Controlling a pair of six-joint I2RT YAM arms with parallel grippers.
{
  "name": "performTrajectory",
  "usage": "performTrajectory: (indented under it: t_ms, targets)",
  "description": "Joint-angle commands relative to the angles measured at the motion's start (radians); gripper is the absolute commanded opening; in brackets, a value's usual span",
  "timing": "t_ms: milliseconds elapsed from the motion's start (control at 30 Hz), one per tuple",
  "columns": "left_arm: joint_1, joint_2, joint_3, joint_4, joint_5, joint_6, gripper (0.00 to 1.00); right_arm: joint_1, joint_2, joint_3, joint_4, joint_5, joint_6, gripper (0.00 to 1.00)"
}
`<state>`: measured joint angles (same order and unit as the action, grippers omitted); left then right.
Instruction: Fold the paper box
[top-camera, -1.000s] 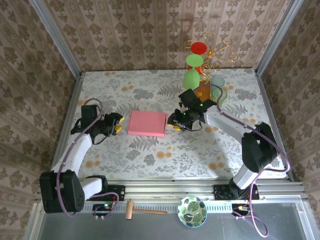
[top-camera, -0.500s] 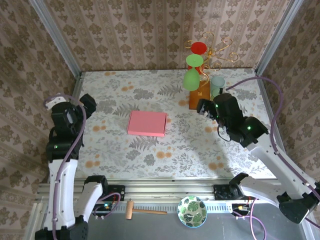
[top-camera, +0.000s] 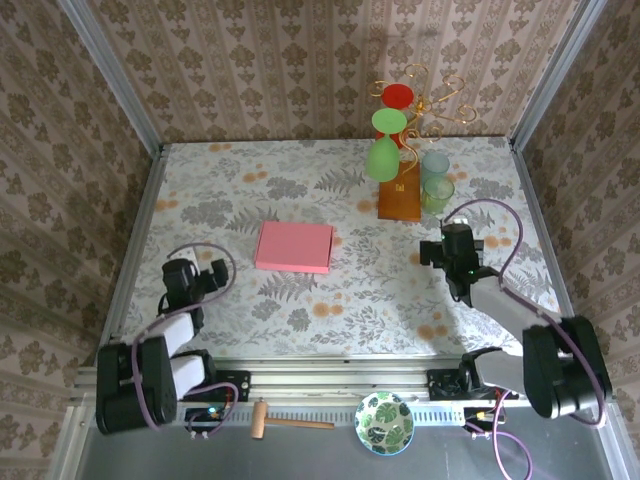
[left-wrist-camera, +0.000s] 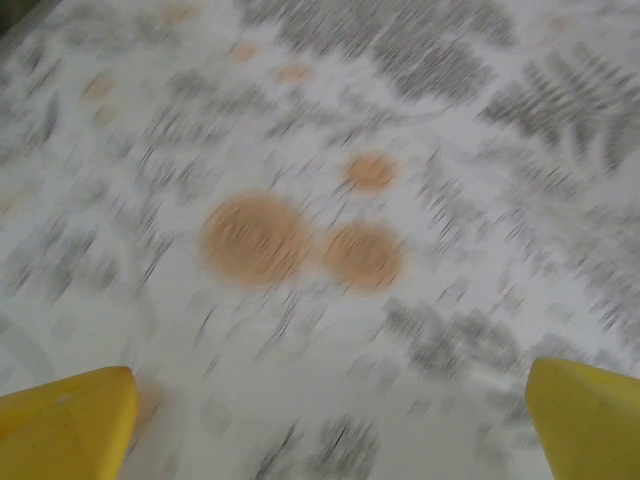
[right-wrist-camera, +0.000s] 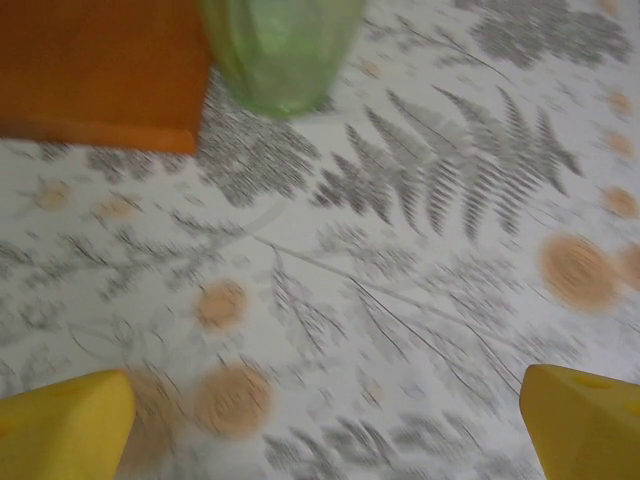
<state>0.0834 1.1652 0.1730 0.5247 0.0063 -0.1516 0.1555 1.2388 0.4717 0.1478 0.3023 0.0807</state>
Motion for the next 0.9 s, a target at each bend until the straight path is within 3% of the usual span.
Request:
performTrajectory:
  t_ms: [0,100,167,200,267,300,467,867]
  targets:
    - [-0.022,0.125,0.074,0.374,0.07,0.09,1.0,-0.032,0.07,-0.01,0.316,-0.167,-0.063,1.0]
    - [-0.013,0.259,0.119,0.435,0.087,0.131,1.0,-0.057,0.136,-0.011,0.462,-0.238,-0.115,1.0]
    - [-0.007,0.431,0.093,0.679,0.124,0.142,1.0,-0.08,0.198,-0.01,0.525,-0.289,-0.136,1.0]
    - [0.011,0.432,0.09,0.712,0.168,0.132,1.0,-0.099,0.222,-0.024,0.582,-0.304,-0.117,1.0]
    - [-0.003,0.383,0.123,0.549,0.145,0.139,1.0,-0.151,0.257,-0.053,0.654,-0.334,-0.068,1.0]
    - [-0.005,0.403,0.135,0.568,0.16,0.154,1.0,-0.155,0.302,-0.086,0.77,-0.326,-0.057,1.0]
    - [-0.035,0.393,0.192,0.444,0.098,0.17,1.0,-0.145,0.291,-0.056,0.684,-0.254,-0.046,1.0]
    - [-0.043,0.393,0.171,0.482,0.046,0.16,1.0,-0.139,0.29,-0.062,0.699,-0.245,-0.05,1.0]
